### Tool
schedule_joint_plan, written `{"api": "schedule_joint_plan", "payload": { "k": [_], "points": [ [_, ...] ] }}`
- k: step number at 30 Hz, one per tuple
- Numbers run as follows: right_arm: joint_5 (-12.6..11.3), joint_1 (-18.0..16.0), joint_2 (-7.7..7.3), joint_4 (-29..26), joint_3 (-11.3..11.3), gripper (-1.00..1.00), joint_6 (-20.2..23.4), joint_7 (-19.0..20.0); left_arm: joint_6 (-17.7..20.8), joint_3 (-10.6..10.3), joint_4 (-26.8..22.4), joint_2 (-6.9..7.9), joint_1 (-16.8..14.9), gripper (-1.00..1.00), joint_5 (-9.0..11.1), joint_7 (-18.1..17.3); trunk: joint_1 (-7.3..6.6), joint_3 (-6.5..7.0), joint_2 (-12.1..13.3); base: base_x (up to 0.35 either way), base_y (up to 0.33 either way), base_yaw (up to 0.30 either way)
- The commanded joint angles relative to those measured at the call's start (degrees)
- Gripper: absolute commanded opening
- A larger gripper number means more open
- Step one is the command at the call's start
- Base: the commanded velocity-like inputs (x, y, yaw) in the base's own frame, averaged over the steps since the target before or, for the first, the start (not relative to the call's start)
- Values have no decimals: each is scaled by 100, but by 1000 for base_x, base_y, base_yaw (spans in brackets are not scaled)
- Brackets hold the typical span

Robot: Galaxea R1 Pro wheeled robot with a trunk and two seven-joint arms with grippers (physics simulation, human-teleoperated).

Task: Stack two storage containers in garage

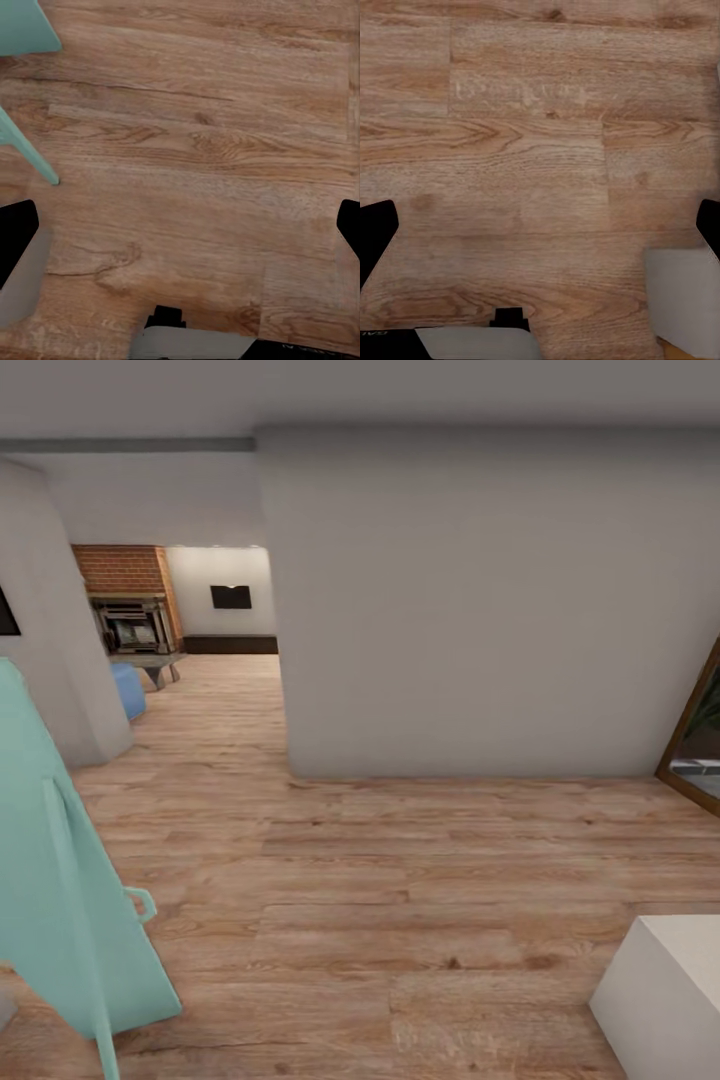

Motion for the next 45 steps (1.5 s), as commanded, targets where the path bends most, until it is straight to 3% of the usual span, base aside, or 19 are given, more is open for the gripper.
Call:
{"api": "schedule_joint_plan", "payload": {
  "k": [1, 6, 8, 11, 45],
  "points": [
    [16, -6, 0, 9, 13, 100, -18, -27, 34, 19, -6, 0, -5, 100, 1, 6, 6, -11, -10, 326, 0, 0],
    [16, -6, 0, 9, 13, 100, -18, -27, 100, 3, -17, -5, -6, 100, -24, -5, 6, -11, -10, 326, 0, 0],
    [16, -6, 0, 9, 13, 100, -18, -27, 98, 1, -9, 102, -6, 100, -26, -3, 6, -11, -10, 326, 0, 0],
    [16, -6, 0, 9, 13, 100, -18, -27, 96, 5, -8, 142, -6, 100, -21, -5, 6, -11, -10, 326, 0, 0],
    [24, -6, 0, 9, 13, 100, -15, -27, 77, 54, -7, 163, -6, 100, 26, 11, 6, -11, -10, 326, 0, 4]
  ]
}}
